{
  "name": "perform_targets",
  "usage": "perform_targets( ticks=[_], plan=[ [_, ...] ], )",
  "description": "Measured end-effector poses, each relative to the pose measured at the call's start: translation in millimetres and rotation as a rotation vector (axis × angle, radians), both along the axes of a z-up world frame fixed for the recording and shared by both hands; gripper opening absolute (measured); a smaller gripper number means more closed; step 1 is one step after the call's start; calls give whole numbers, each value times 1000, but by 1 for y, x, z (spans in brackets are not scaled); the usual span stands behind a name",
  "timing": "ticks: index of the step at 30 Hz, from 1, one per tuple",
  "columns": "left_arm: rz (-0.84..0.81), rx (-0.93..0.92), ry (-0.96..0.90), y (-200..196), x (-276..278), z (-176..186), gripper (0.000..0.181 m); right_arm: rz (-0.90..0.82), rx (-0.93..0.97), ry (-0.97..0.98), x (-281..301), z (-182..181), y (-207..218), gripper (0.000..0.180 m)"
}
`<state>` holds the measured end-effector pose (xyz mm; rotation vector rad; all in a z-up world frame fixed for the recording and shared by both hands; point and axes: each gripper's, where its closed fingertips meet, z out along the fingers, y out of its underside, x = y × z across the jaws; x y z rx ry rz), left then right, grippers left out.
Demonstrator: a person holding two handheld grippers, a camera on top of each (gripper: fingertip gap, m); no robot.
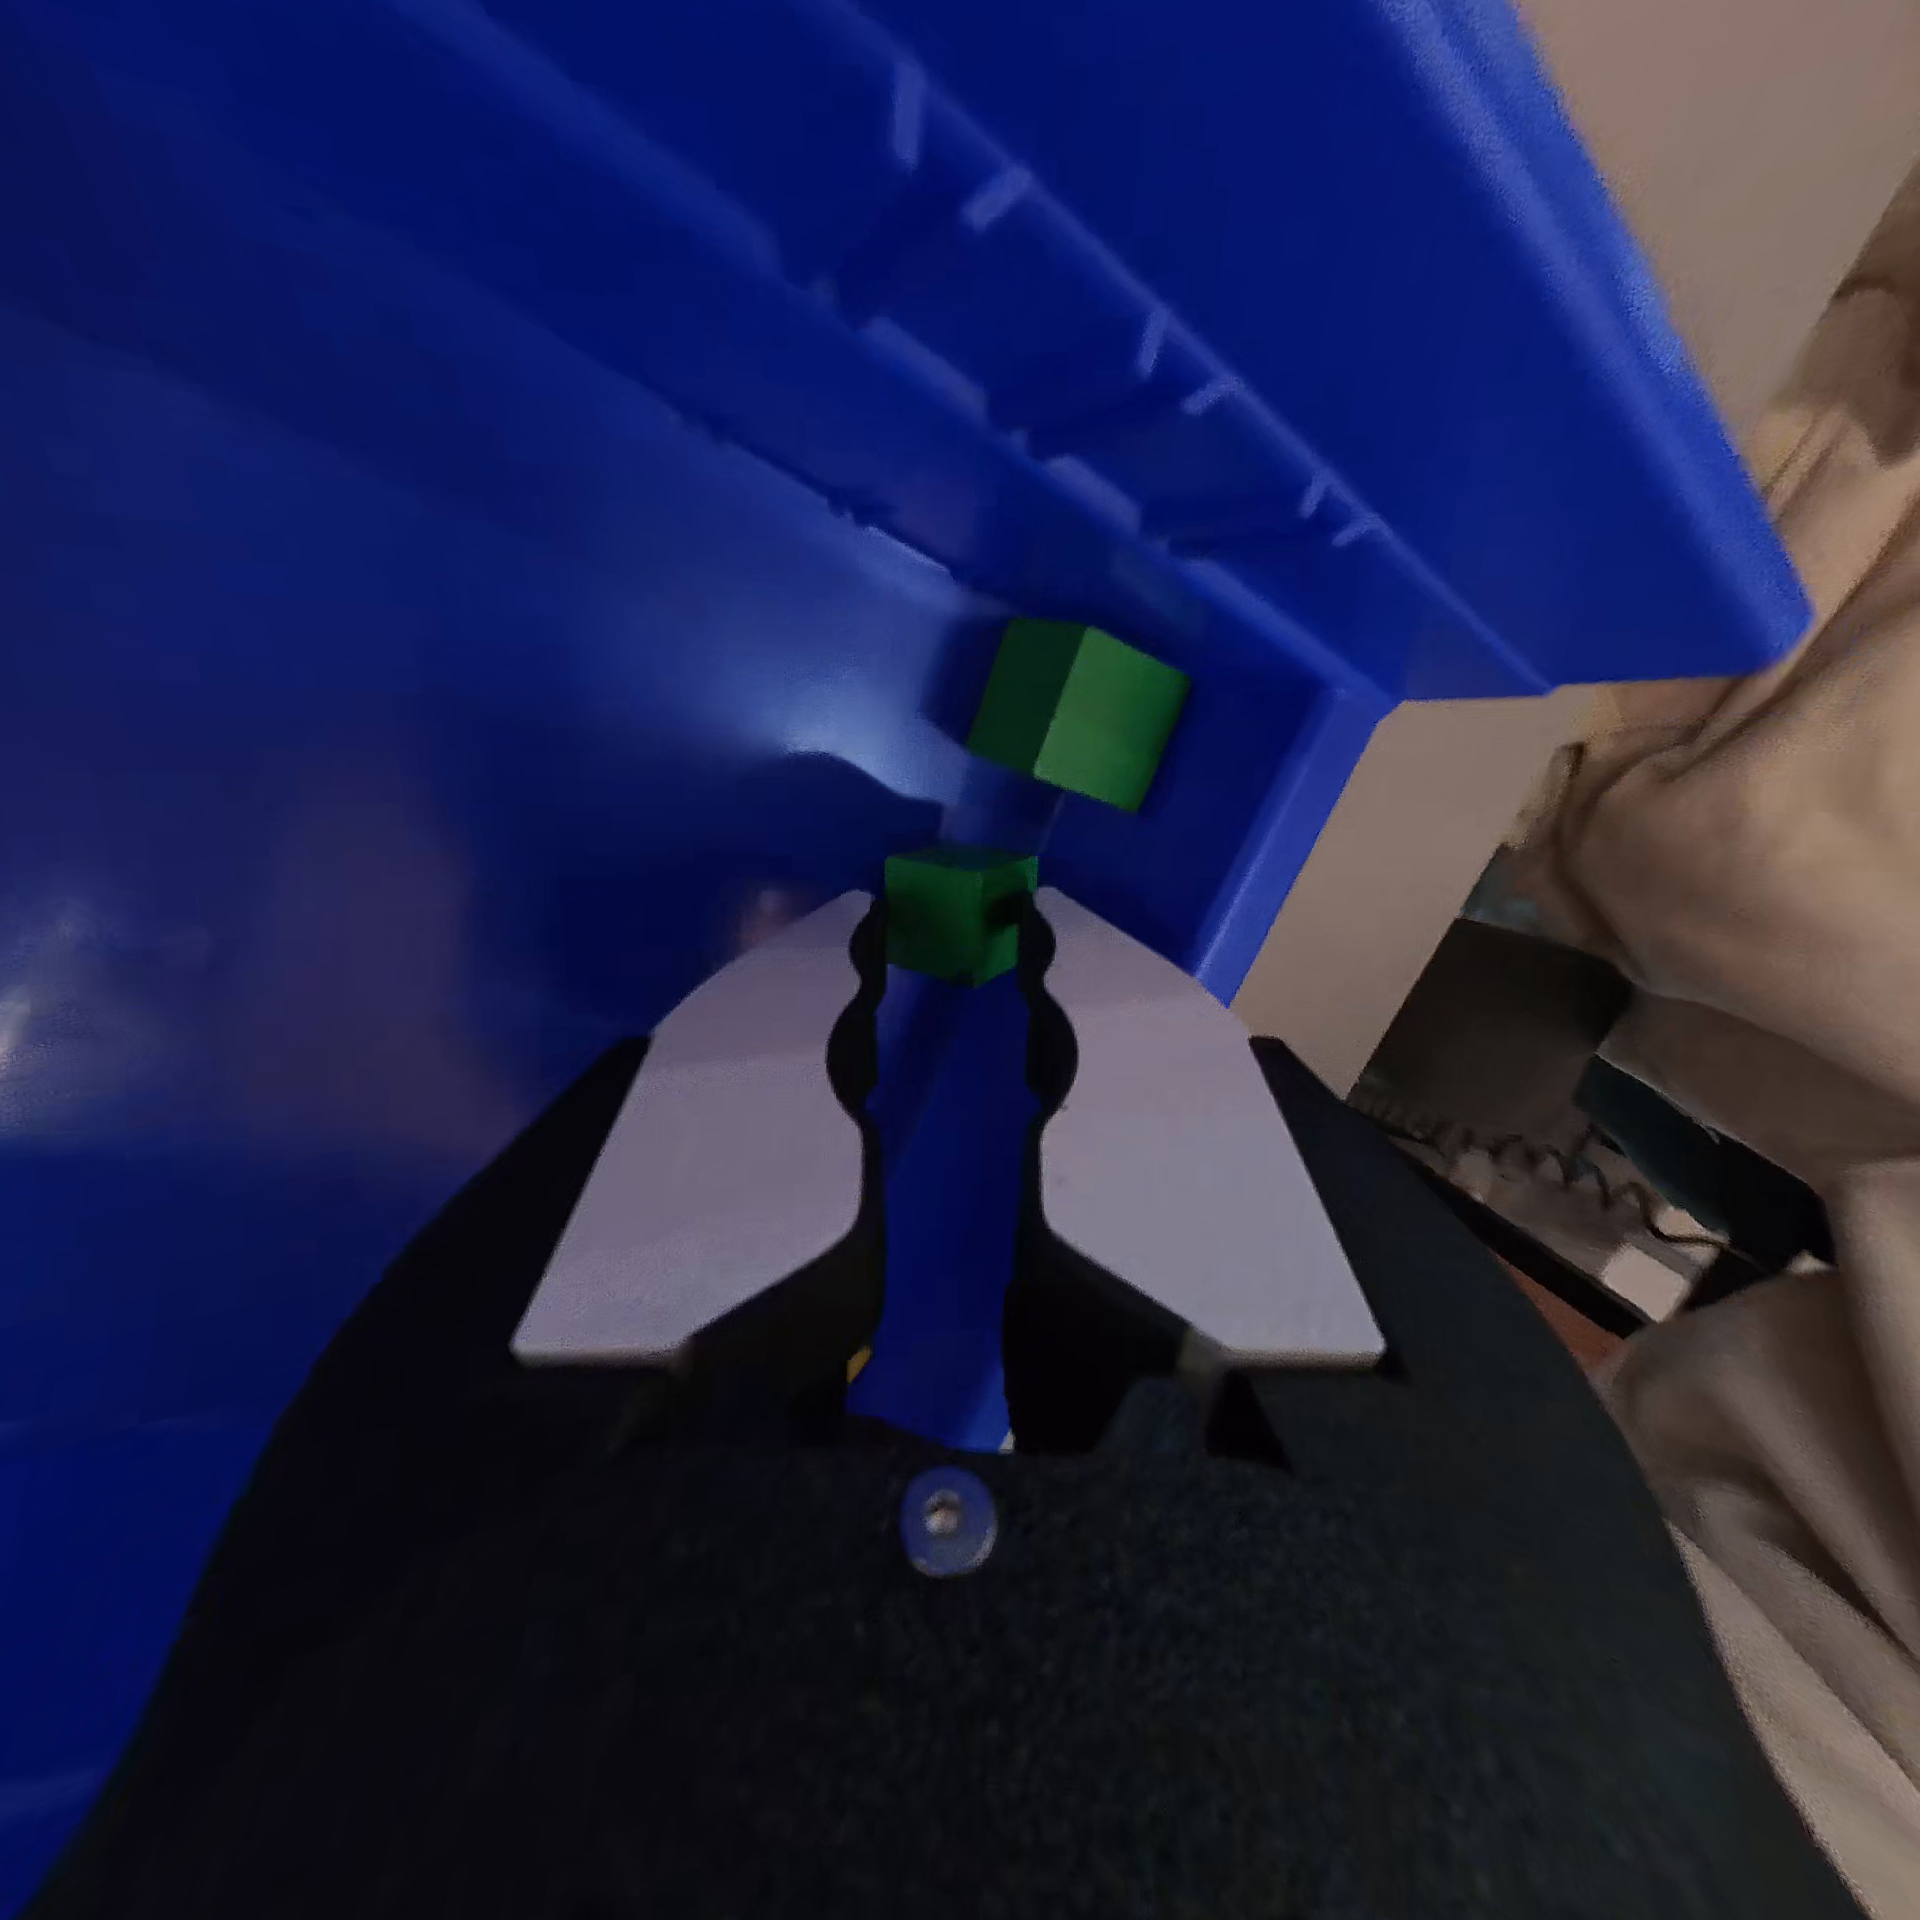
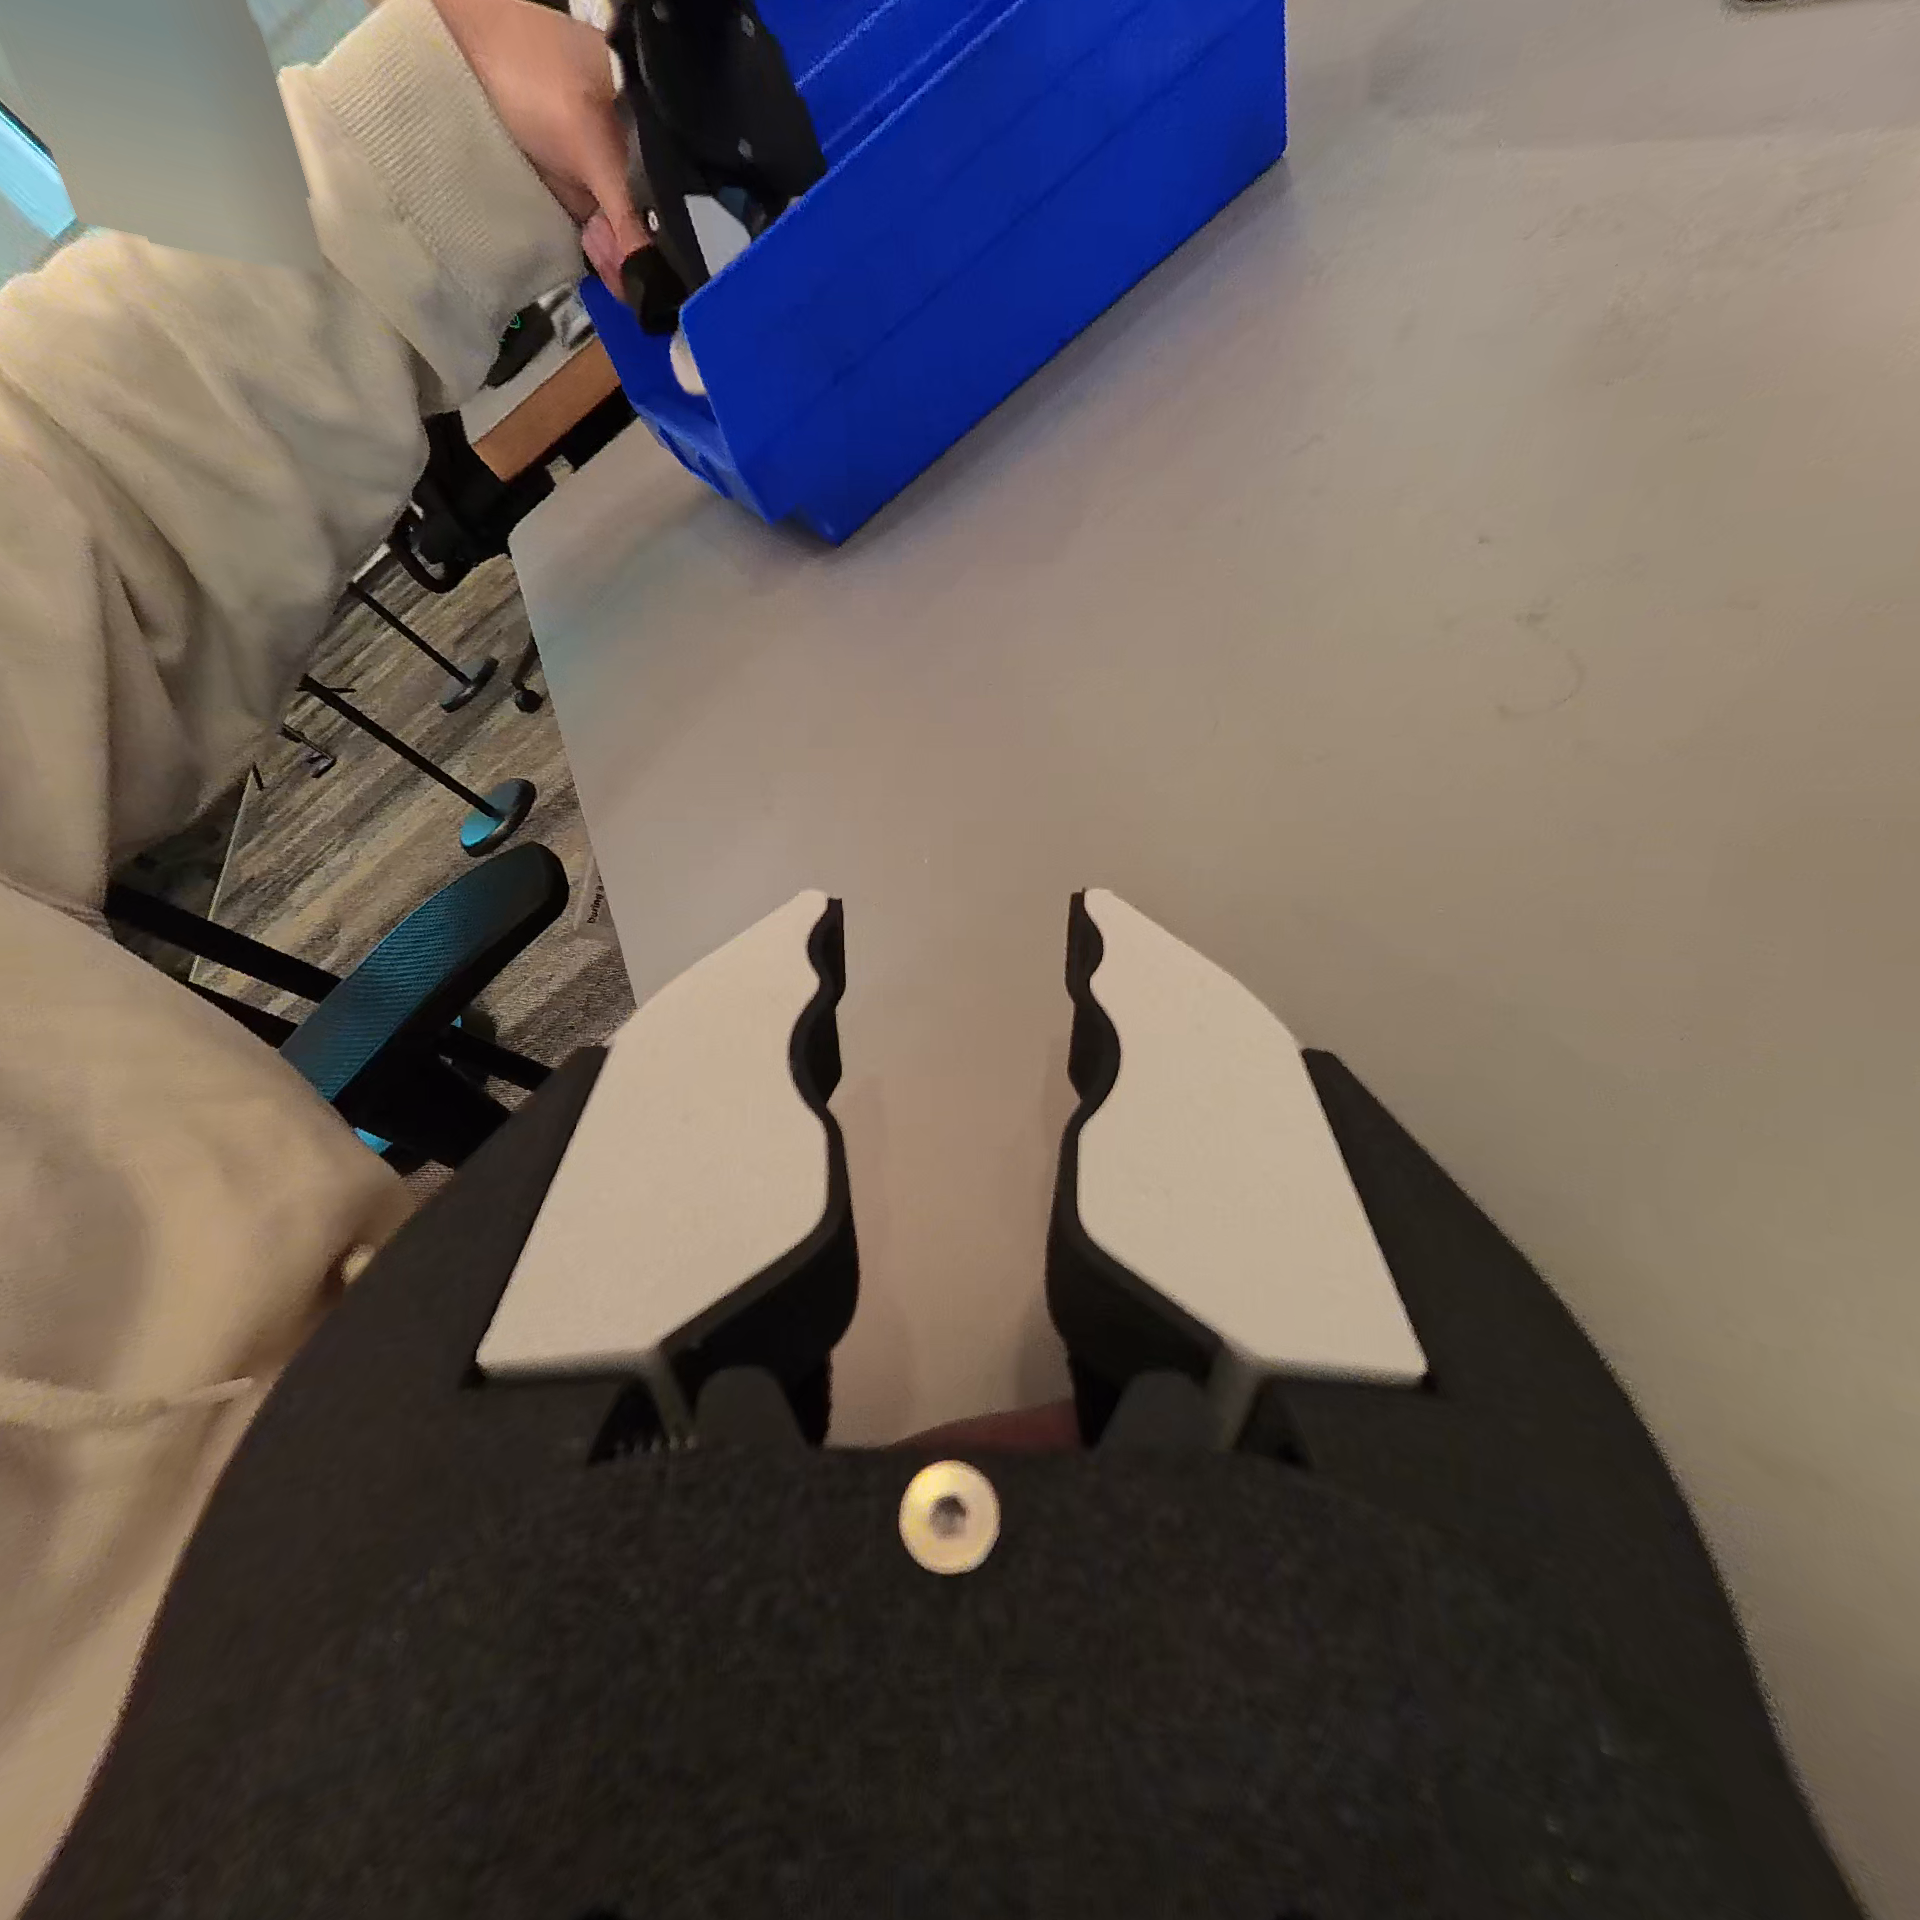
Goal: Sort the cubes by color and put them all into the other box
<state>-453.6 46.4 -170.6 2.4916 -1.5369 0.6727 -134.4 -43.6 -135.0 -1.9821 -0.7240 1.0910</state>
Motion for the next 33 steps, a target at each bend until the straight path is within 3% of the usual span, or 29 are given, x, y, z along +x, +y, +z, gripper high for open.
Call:
perform_targets(
  ticks=[4,7,9,12,17,21,23,28,30,33],
  plan=[
    [96,208,-115,24,-1,34,24,-22,28,-12,7,5,4,41],
    [218,497,-234,48,2,76,23,-96,75,-5,26,19,17,40],
    [308,701,-317,57,5,104,24,-173,83,53,44,33,29,40],
    [331,822,-531,37,32,130,23,-234,11,238,61,54,43,40],
    [208,836,-889,-14,116,165,23,-7,-271,563,17,82,40,45],
    [56,832,-977,-42,184,177,23,306,-612,834,-42,111,16,52],
    [-8,815,-983,-50,212,176,23,383,-711,913,-59,120,12,53],
    [-105,779,-941,-60,260,156,23,376,-754,958,-73,123,22,53],
    [-105,782,-919,-59,271,146,22,368,-736,969,-67,120,26,23],
    [-77,793,-901,-62,276,136,22,297,-708,933,-56,107,32,22]
  ],
)
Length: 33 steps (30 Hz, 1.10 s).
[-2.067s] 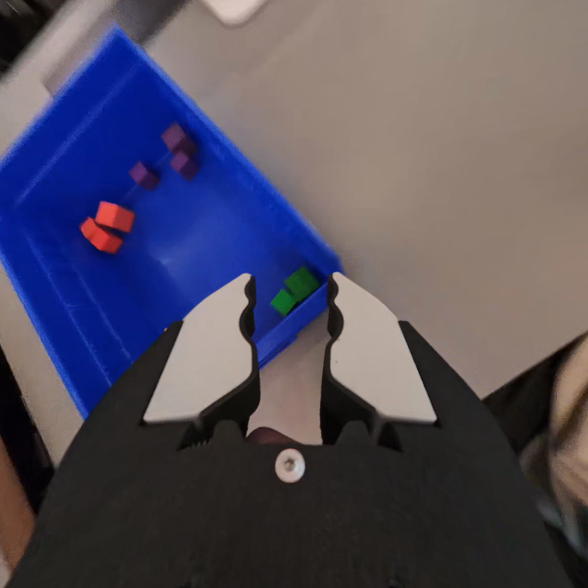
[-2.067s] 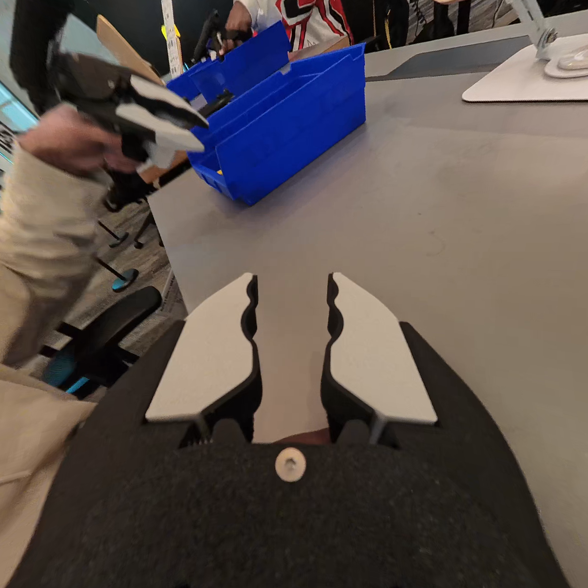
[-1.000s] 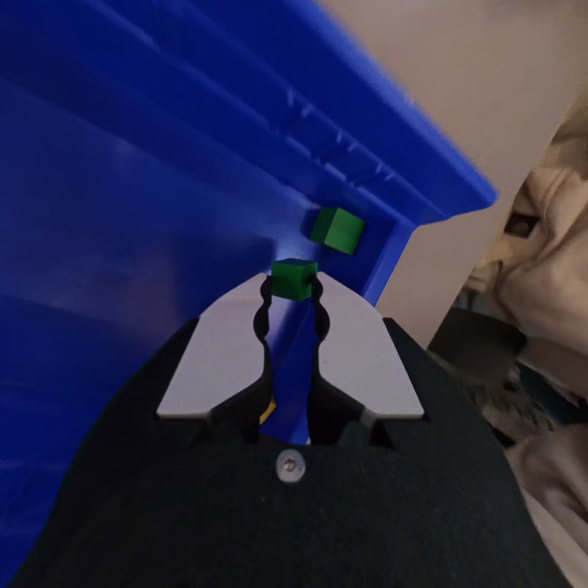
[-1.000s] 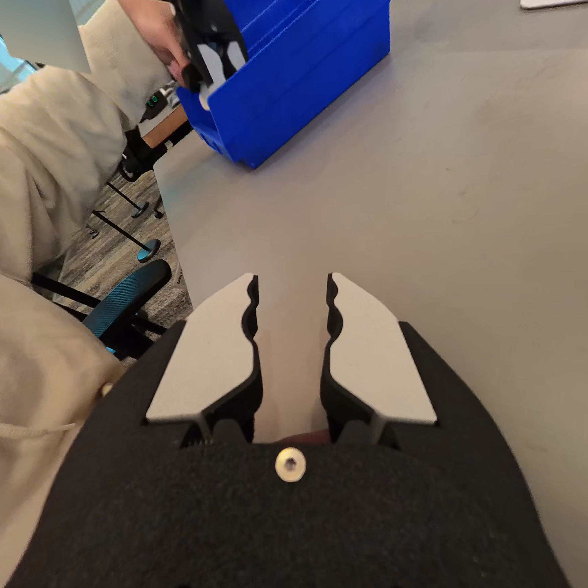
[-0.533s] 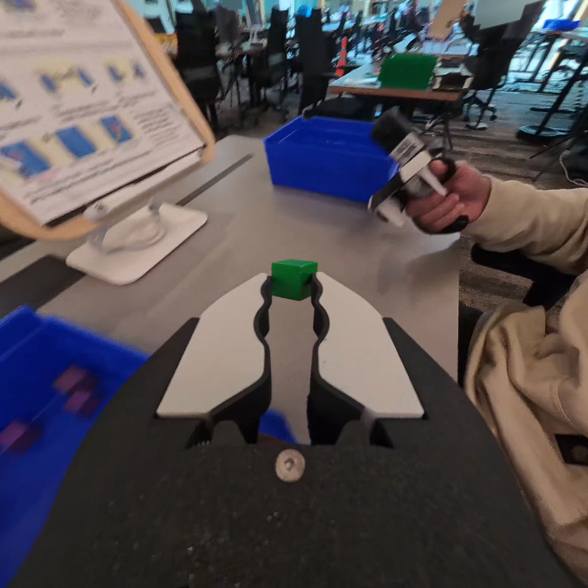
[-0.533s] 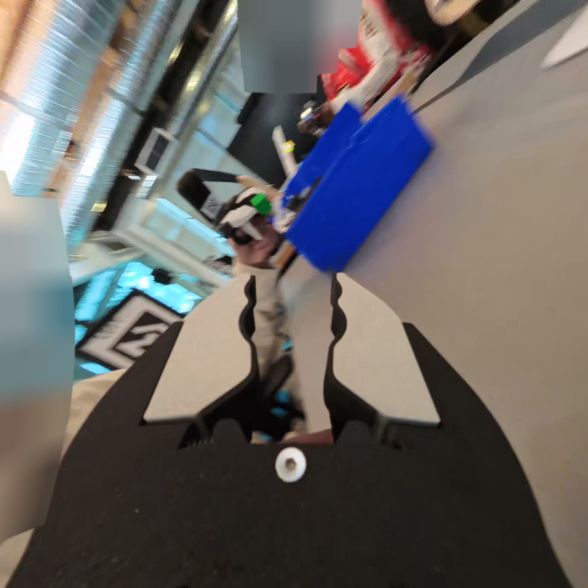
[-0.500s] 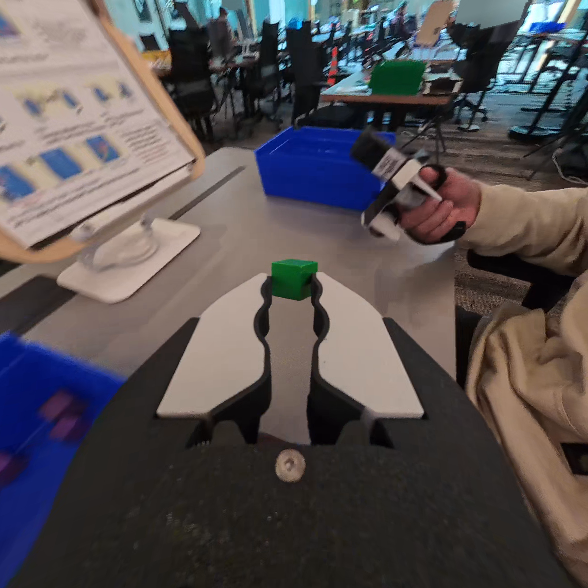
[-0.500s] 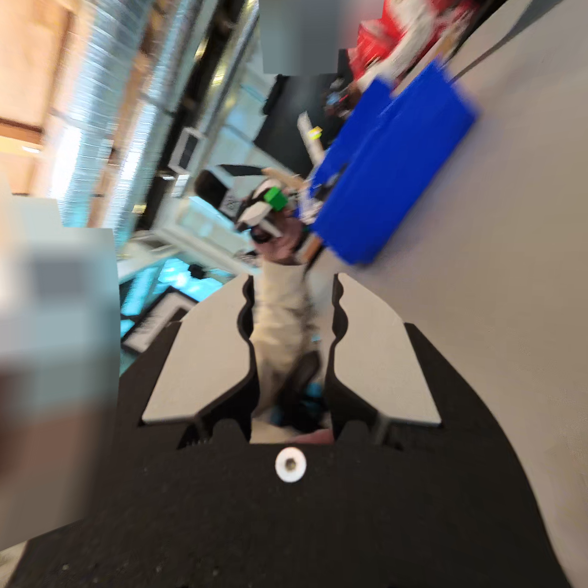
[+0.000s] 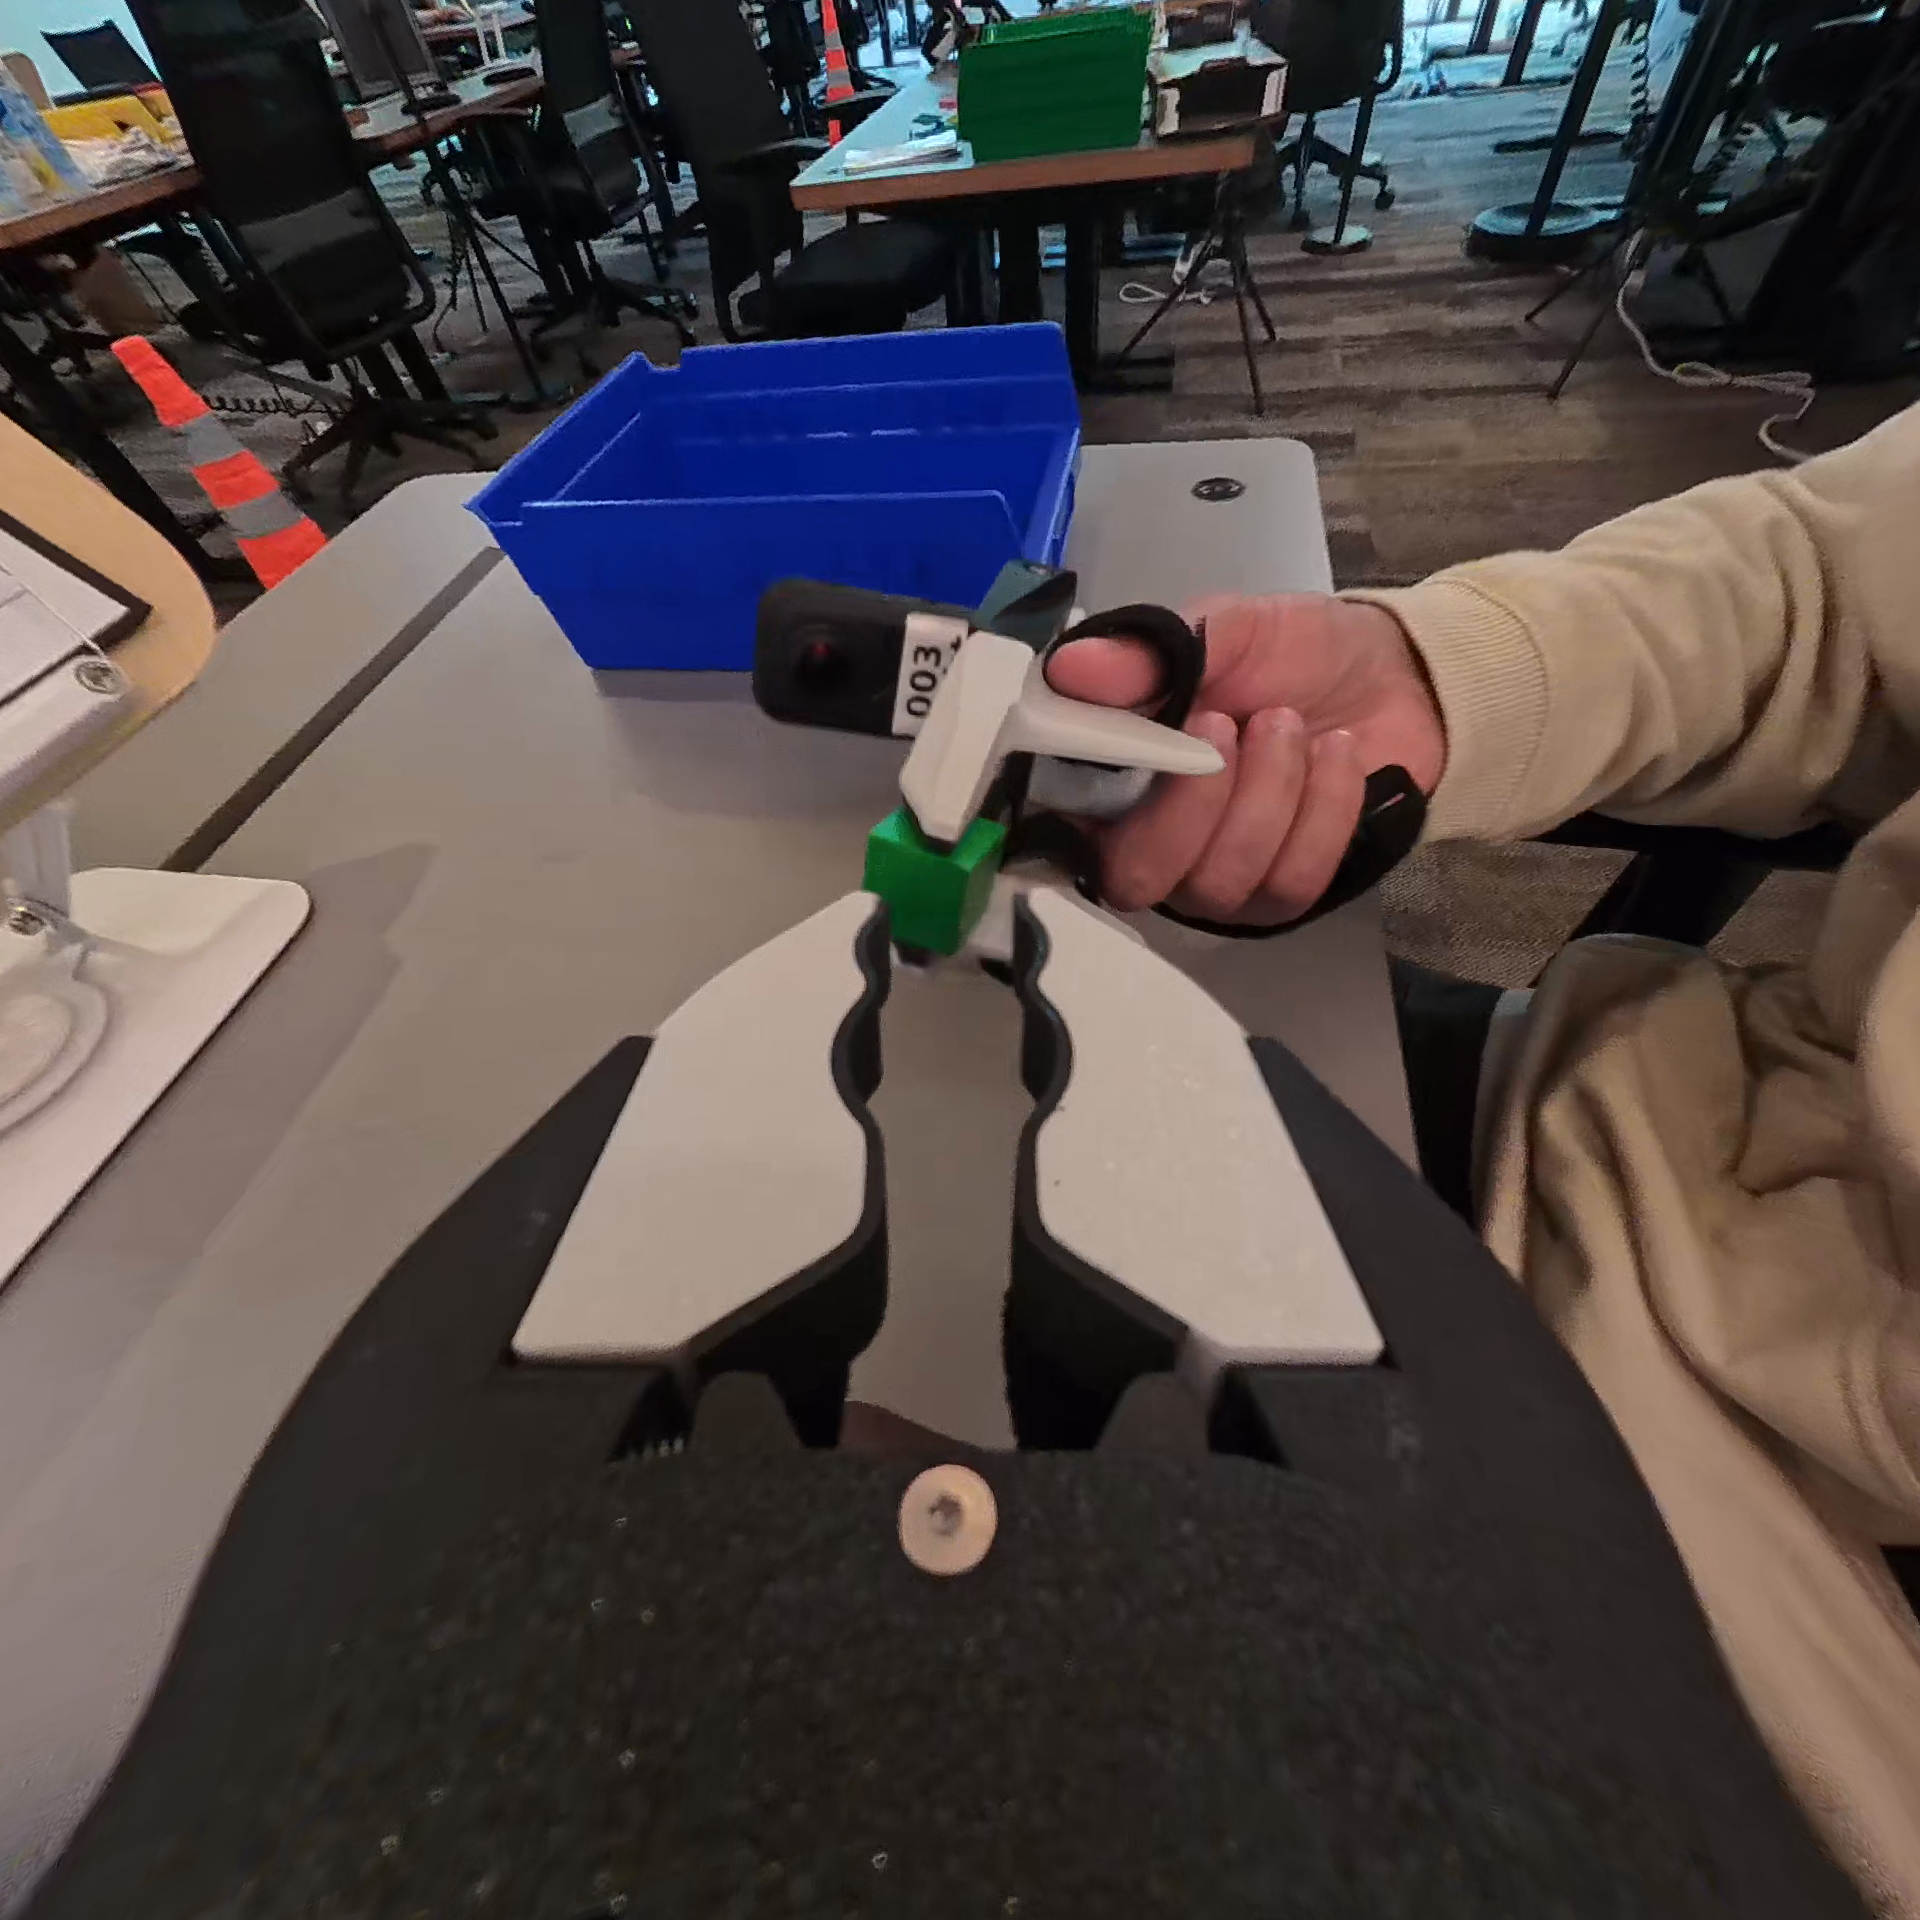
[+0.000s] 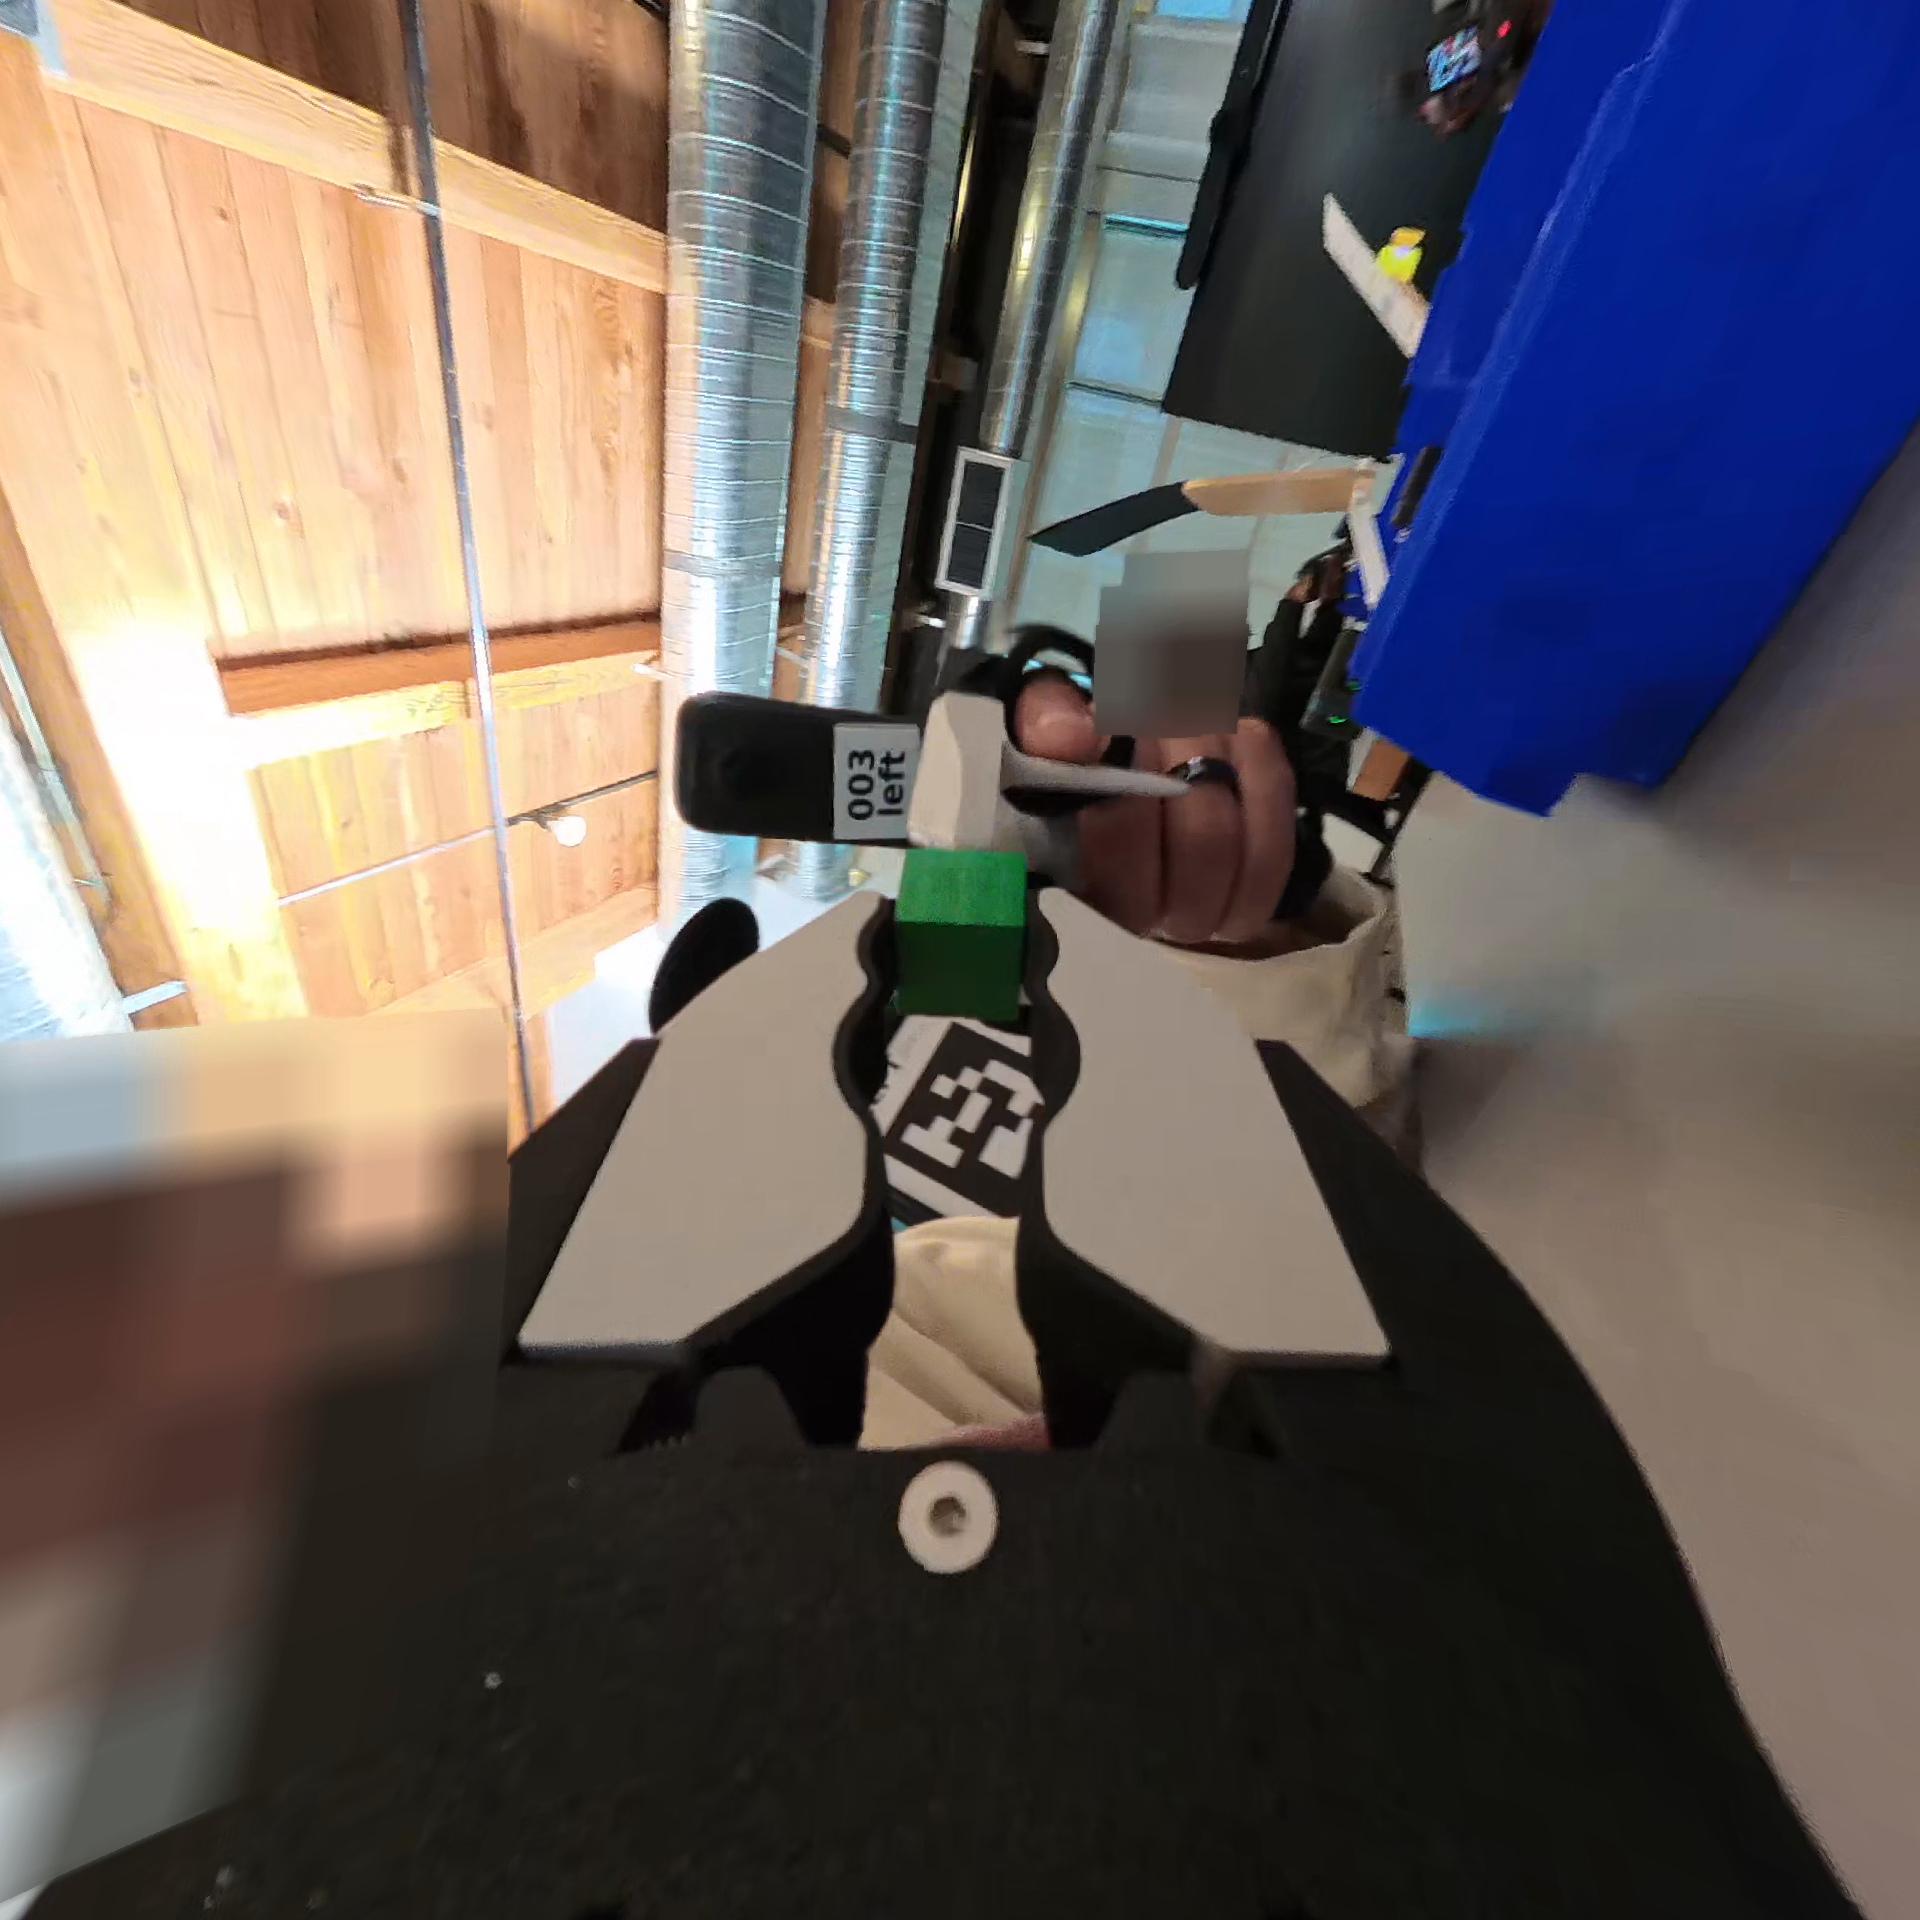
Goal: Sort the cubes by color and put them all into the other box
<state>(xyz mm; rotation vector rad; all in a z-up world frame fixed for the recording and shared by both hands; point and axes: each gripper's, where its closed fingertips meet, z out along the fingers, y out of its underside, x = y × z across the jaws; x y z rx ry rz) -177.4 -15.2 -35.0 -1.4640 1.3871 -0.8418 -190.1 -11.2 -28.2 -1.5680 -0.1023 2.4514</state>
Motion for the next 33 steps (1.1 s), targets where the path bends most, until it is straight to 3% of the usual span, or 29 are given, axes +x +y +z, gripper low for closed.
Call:
perform_targets(
  ticks=[3,7,9,13,16,17,19,22,26,30,33],
  plan=[
    [62,-57,-59,-14,-8,-4,42,-92,107,-115,18,-12,-4,23],
    [236,-185,-225,-31,-30,-19,41,-266,329,-378,58,-27,-16,23],
    [263,-227,-242,-43,-37,-32,40,-348,435,-478,91,-16,-21,22],
    [291,-216,-173,-54,-46,-50,40,-742,628,-807,213,23,12,23],
    [317,-162,-145,-50,-48,-52,40,-888,561,-1284,328,4,49,23],
    [309,-164,-140,-51,-46,-53,40,-874,516,-1475,364,-13,61,23],
    [292,-174,-126,-54,-41,-56,40,-688,360,-1770,413,-59,76,23],
    [287,-137,-85,-56,-39,-62,40,-348,168,-1945,437,-115,80,23],
    [291,-96,-47,-57,-39,-67,40,-96,69,-2060,442,-150,76,23],
    [283,-132,-28,-59,-37,-76,41,-30,8,-2086,444,-159,70,24],
    [308,-134,-9,-55,-41,-81,41,-138,80,-2099,439,-141,72,37]
  ],
)
